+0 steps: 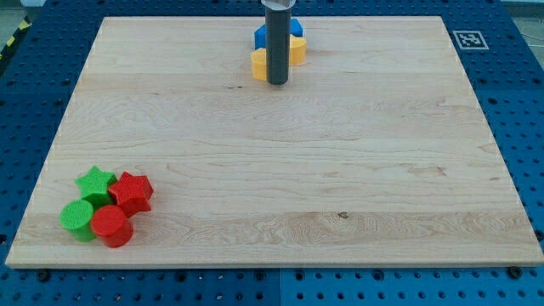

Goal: Push yellow hexagon bottom to blue triangle

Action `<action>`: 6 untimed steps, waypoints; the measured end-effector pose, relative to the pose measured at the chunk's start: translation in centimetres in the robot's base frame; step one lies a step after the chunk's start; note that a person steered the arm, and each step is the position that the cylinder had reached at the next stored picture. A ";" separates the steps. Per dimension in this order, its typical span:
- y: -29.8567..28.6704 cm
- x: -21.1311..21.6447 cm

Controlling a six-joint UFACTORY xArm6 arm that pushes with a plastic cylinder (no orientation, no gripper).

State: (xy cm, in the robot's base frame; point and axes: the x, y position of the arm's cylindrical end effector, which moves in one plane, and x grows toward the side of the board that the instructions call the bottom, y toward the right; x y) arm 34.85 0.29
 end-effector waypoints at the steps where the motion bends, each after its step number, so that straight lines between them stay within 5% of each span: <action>1: -1.1 0.7; 6: -3.0 -1.4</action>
